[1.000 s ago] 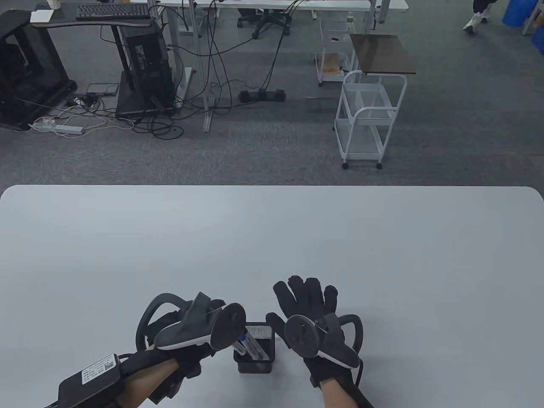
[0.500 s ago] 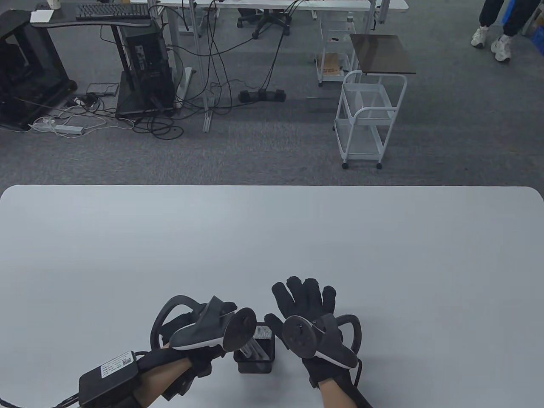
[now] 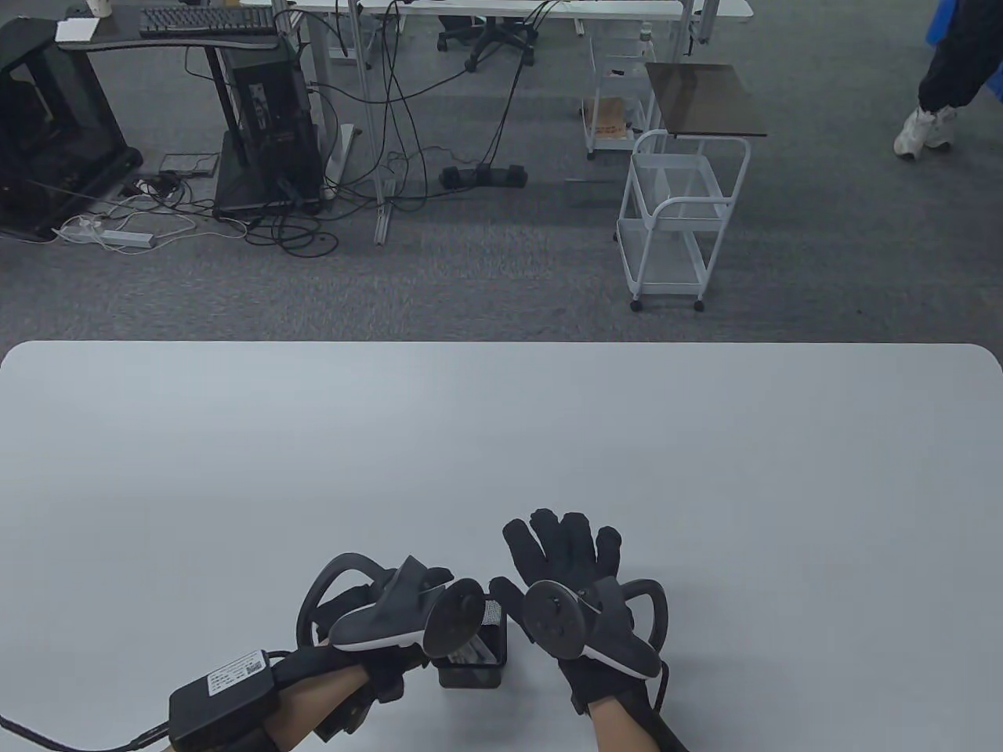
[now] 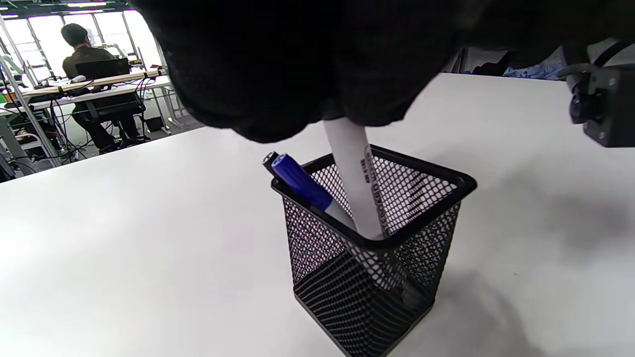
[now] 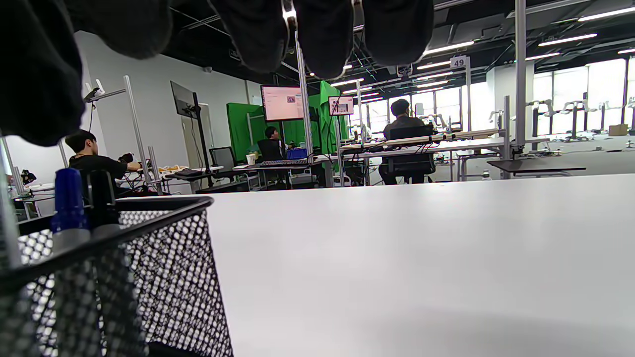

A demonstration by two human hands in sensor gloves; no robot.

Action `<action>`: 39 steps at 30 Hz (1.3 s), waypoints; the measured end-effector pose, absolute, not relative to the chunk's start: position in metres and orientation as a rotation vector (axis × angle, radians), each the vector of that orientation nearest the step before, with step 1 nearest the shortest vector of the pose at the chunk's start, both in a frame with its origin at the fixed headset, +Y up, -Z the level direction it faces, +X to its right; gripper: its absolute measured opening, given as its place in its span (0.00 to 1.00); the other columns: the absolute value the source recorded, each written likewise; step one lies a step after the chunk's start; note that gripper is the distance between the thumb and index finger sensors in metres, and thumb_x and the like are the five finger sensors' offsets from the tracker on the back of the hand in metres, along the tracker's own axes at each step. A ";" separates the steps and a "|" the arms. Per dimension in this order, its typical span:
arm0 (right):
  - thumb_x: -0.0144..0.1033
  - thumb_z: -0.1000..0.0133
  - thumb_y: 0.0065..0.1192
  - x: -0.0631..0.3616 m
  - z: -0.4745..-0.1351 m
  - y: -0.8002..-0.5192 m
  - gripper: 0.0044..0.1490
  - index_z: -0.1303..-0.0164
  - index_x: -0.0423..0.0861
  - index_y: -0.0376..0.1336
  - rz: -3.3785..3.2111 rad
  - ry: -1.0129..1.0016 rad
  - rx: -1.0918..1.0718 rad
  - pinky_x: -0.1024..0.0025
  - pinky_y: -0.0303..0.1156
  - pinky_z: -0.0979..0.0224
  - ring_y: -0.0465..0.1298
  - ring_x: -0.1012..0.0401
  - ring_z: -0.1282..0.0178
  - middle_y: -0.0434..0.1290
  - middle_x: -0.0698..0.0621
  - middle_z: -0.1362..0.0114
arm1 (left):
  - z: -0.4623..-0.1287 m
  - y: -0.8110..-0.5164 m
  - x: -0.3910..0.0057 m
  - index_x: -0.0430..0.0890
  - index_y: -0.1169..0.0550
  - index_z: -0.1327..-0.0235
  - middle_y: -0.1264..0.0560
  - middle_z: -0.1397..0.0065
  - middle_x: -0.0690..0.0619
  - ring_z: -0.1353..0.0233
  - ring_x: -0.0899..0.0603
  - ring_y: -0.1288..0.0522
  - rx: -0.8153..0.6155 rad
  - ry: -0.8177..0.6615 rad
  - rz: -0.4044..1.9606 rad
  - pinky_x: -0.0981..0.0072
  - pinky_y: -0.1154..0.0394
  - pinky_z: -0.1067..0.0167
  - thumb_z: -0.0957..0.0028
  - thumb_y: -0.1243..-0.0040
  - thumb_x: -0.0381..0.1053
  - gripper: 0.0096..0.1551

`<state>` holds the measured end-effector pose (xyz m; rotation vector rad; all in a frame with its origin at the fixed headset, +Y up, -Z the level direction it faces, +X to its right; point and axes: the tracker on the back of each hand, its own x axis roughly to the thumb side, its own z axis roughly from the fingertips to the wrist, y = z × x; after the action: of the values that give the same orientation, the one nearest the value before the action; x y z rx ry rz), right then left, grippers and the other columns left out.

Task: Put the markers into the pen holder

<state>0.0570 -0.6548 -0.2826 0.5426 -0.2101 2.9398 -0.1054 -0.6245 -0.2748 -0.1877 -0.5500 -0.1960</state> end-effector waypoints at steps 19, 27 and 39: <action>0.62 0.32 0.46 0.057 -0.284 -0.656 0.45 0.09 0.47 0.52 2.956 -0.196 0.529 0.27 0.44 0.22 0.56 0.31 0.12 0.55 0.35 0.07 | -0.274 -0.639 -0.103 0.58 0.18 0.34 0.22 0.31 0.54 0.35 0.48 0.17 -0.167 -0.576 -0.166 0.67 0.16 0.34 0.45 0.31 0.54 0.24; 0.62 0.32 0.46 0.059 -0.285 -0.656 0.45 0.09 0.47 0.52 2.955 -0.198 0.518 0.27 0.44 0.22 0.55 0.31 0.12 0.54 0.35 0.07 | -0.274 -0.634 -0.107 0.57 0.22 0.29 0.25 0.26 0.52 0.32 0.45 0.19 -0.165 -0.563 -0.158 0.64 0.18 0.31 0.46 0.31 0.58 0.30; 0.62 0.32 0.46 0.057 -0.285 -0.657 0.45 0.09 0.47 0.52 2.973 -0.193 0.522 0.27 0.44 0.22 0.56 0.31 0.12 0.54 0.35 0.07 | -0.272 -0.604 -0.133 0.57 0.23 0.27 0.27 0.24 0.51 0.27 0.42 0.21 -0.106 -0.466 -0.161 0.59 0.20 0.28 0.43 0.36 0.59 0.29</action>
<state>0.0574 -0.6569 -0.2854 0.5215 -0.1932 2.9726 -0.1326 -0.6044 -0.2716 -0.1062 -0.4662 -0.1610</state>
